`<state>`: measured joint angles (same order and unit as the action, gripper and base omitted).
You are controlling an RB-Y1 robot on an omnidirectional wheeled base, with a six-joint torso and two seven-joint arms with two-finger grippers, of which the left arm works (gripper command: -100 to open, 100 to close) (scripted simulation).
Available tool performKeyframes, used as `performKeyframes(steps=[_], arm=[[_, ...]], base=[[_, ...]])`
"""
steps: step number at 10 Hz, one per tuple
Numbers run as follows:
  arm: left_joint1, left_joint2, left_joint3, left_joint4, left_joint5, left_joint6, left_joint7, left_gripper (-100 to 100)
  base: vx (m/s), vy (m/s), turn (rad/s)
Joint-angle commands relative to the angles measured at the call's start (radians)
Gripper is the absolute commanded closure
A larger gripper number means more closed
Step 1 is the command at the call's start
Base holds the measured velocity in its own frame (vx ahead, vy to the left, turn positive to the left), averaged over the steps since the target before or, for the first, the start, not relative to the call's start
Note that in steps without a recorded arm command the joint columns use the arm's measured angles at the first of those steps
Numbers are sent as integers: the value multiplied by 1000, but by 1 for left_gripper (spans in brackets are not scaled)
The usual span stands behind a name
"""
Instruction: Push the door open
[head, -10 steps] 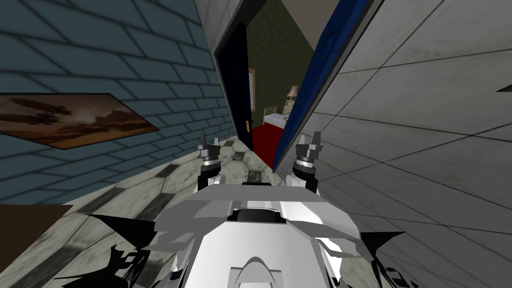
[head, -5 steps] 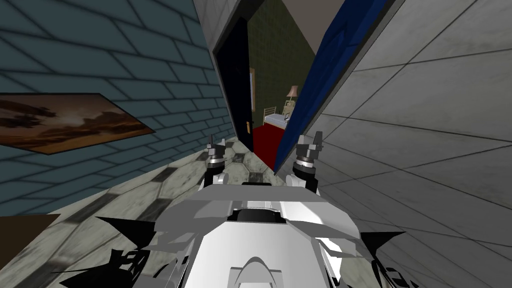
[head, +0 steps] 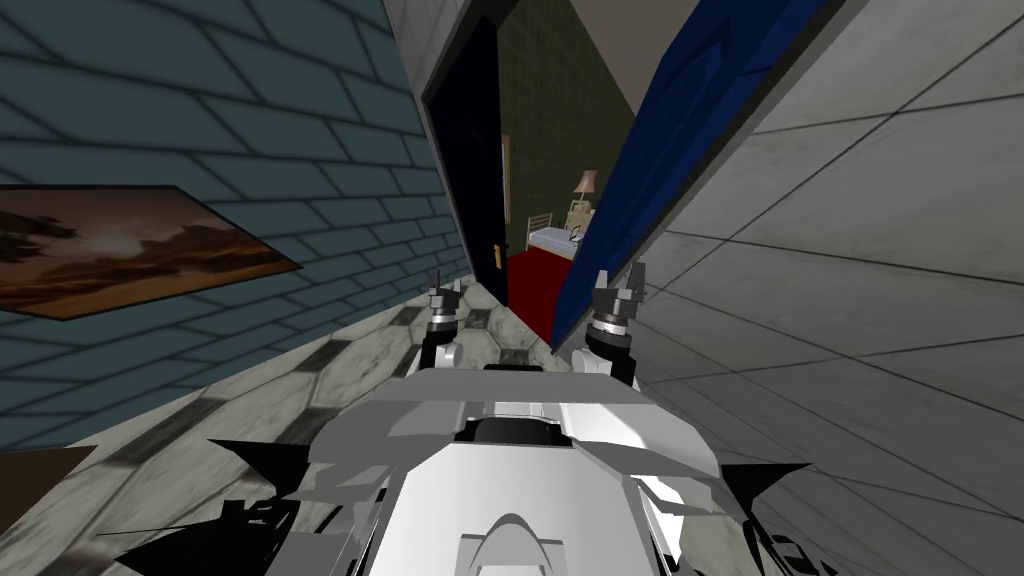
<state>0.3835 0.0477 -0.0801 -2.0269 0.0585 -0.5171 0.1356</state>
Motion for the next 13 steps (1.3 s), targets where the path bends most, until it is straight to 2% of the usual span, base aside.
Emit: performKeyframes(steps=[1, 2, 3, 13], arm=[[-27, 9, -16, 43, -8, 1, 11, -100], [-41, 12, -22, 63, -12, 2, 16, -100], [-68, 17, -35, 104, -19, 3, 25, -100], [-217, 39, -108, 327, -59, 11, 75, -100]], base=[[115, 82, -40], [138, 106, -34], [143, 115, -48], [98, 92, -28]])
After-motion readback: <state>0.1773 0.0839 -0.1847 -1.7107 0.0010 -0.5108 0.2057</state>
